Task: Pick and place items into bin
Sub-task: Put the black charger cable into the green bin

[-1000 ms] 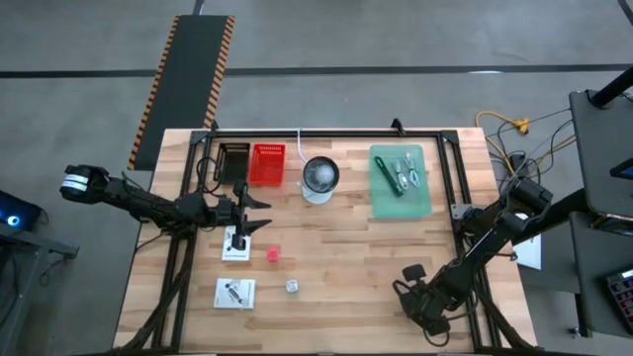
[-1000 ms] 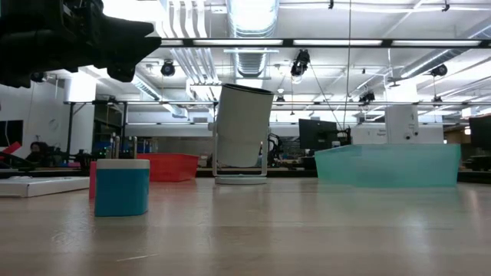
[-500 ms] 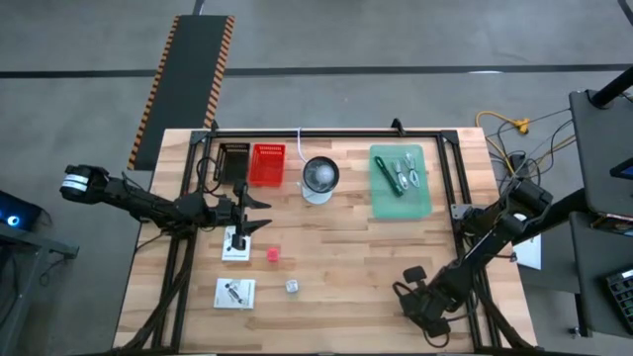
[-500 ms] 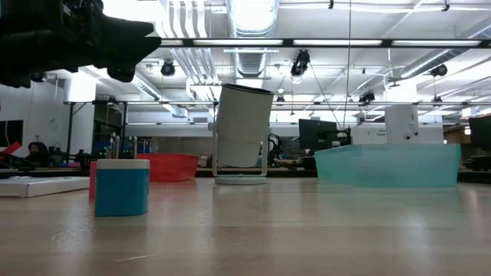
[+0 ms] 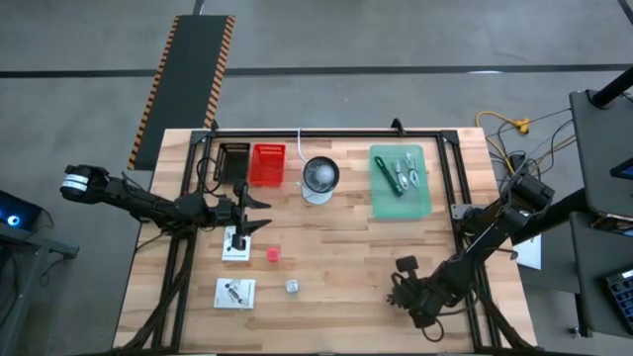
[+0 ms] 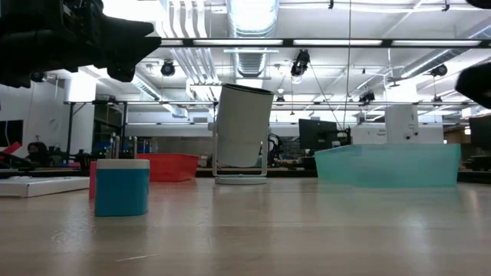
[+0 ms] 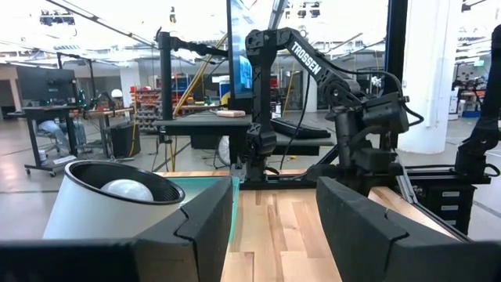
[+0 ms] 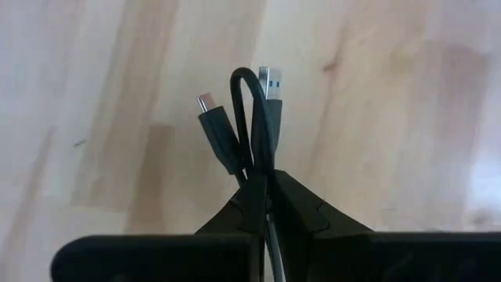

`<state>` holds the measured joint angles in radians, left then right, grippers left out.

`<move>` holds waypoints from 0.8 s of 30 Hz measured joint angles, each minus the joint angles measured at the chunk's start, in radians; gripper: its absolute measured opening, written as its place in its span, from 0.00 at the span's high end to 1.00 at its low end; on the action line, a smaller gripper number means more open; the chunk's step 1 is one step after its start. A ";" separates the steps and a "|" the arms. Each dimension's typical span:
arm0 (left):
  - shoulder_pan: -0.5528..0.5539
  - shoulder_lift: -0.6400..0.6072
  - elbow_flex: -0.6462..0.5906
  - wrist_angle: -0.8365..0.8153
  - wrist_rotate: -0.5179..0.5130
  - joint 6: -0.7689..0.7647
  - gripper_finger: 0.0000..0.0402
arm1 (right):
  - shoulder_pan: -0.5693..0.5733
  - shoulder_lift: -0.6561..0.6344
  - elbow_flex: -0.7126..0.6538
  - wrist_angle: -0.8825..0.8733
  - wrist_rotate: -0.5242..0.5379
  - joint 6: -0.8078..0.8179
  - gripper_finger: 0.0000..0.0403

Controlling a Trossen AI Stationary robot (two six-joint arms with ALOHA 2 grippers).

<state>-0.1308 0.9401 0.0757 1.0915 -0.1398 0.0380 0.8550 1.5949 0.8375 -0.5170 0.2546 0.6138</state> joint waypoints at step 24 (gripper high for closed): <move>0.000 0.000 0.000 0.000 0.000 0.000 0.57 | 0.002 -0.005 0.004 -0.013 0.341 -0.103 0.98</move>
<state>-0.1310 0.9401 0.0757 1.0916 -0.1398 0.0380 0.8572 1.5902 0.8413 -0.5301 0.5953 0.5108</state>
